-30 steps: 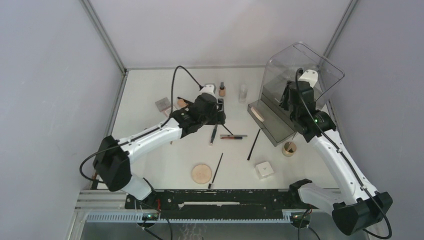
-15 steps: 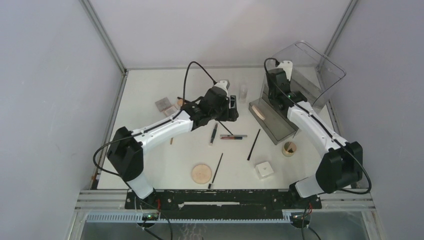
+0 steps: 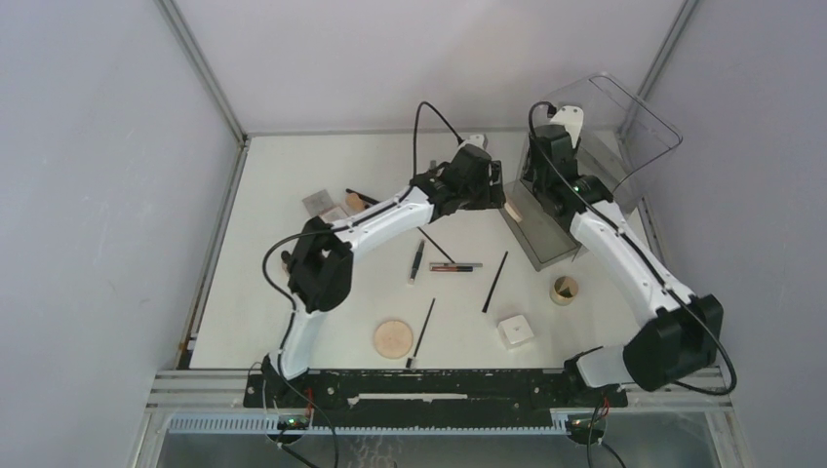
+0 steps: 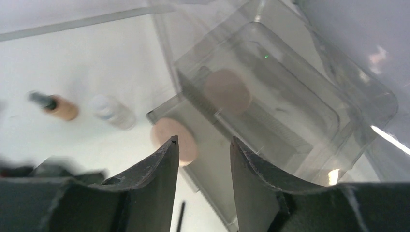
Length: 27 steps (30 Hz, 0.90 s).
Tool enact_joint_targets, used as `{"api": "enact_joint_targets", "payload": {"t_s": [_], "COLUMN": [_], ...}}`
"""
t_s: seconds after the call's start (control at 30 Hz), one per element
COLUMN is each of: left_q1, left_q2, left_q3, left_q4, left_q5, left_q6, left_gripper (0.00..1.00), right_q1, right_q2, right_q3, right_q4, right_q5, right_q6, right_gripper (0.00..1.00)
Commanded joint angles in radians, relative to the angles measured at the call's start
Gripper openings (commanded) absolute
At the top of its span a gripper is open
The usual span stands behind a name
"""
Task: Organize the makeup
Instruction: Move the storage box to the center of the board, then open the drawer in the storage box.
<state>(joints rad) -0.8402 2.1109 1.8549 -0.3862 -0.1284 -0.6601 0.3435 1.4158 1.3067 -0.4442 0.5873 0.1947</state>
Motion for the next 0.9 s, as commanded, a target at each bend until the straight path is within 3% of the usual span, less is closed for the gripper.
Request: {"api": "enact_joint_targets", "payload": {"t_s": [0.0,0.13,0.2,0.3,0.47,0.7,0.87], "left_q1": [-0.008,-0.002,0.002,0.006,0.031,0.042,0.042], "left_q2": [0.112,0.168,0.127,-0.058,-0.339,-0.647,-0.772], "left_q3": [0.189,0.258,0.22,-0.007,-0.312,-0.618,-0.695], "left_q4": [-0.042,-0.092,-0.129,-0.067,-0.036,-0.07,-0.115], "left_q5": [-0.008,0.028,0.029,-0.031,-0.131,-0.24,-0.312], "left_q6": [-0.048,-0.05,-0.04,-0.003,0.06,0.097,0.103], "left_gripper": [0.72,0.65,0.64,0.65,0.67,0.68,0.68], "right_q1": [0.036,0.012,0.017,0.035,-0.026,-0.032,-0.034], "right_q2": [-0.15,-0.225,-0.242,-0.23,-0.126,0.012,0.045], "right_q3": [0.008,-0.067,-0.118,-0.201,-0.275,-0.356,-0.398], "right_q4": [-0.089,-0.156,-0.168,-0.172,-0.089,0.05,0.116], "right_q5": [-0.092,-0.266,-0.351,-0.383,-0.6,-0.456,-0.404], "right_q6": [0.079,0.11,0.076,0.045,-0.001,-0.084,-0.129], "right_gripper": [0.51,0.52,0.52,0.56,0.57,0.57,0.54]}}
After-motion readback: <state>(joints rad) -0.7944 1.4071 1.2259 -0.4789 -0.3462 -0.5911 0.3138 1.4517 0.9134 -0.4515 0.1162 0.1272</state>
